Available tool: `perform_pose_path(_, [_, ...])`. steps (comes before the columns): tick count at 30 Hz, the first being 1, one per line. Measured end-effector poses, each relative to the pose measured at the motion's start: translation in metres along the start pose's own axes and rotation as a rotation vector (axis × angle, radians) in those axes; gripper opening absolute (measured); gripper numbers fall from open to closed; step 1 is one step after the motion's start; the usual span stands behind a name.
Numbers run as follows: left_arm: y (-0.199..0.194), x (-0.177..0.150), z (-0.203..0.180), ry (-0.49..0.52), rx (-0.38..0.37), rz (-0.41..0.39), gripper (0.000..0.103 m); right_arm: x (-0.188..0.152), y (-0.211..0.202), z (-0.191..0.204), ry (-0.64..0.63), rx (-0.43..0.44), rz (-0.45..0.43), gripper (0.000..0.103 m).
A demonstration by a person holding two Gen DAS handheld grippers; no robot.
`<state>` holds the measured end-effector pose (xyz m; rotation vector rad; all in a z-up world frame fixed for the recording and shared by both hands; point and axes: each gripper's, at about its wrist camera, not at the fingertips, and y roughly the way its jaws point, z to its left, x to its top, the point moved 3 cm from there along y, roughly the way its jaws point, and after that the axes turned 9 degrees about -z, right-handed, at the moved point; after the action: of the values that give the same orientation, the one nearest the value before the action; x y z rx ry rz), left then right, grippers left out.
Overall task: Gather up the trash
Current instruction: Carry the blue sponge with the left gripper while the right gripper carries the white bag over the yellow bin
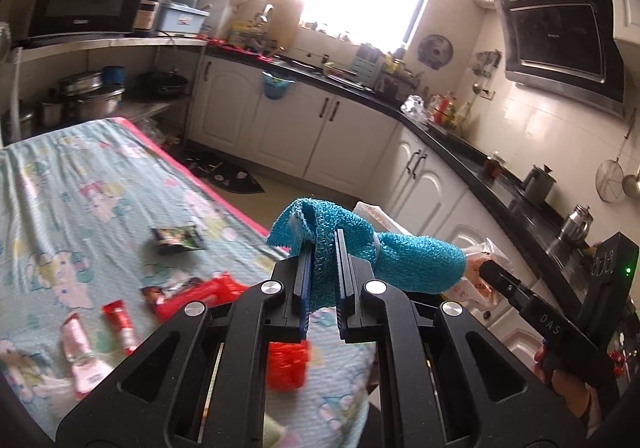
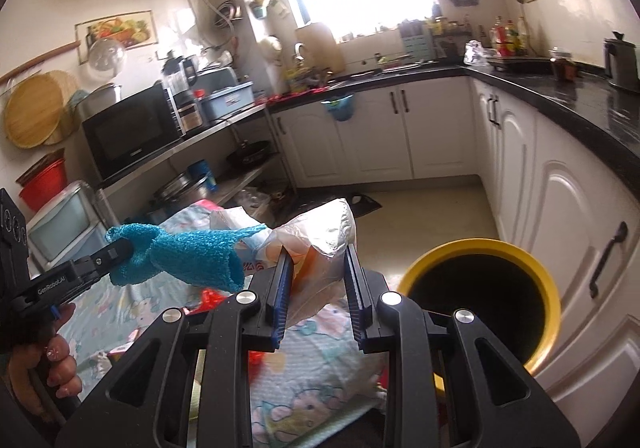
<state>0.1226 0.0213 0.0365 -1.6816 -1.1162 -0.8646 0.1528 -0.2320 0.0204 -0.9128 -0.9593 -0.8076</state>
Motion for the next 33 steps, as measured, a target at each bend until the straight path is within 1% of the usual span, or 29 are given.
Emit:
perform_pose_path(8, [0.029, -0.008, -0.041, 0.031, -0.068, 0.031, 0.006, -0.001, -0.014, -0.031, 0.023, -0.084, -0.025, 0.024])
perform_pose_path(17, [0.056, -0.020, -0.076, 0.059, -0.118, 0.065, 0.006, 0.002, -0.024, -0.072, 0.053, -0.184, -0.045, 0.024])
perform_pose_path(23, [0.077, -0.027, -0.098, 0.087, -0.133, 0.086, 0.006, -0.001, -0.031, -0.094, 0.057, -0.261, -0.049, 0.024])
perform_pose_path(28, [0.098, -0.039, -0.114, 0.111, -0.127, 0.112, 0.006, -0.004, -0.029, -0.111, 0.059, -0.314, -0.044, 0.024])
perform_pose_path(33, [0.118, -0.053, -0.125, 0.137, -0.117, 0.139, 0.006, -0.014, -0.024, -0.128, 0.043, -0.388, -0.019, 0.024])
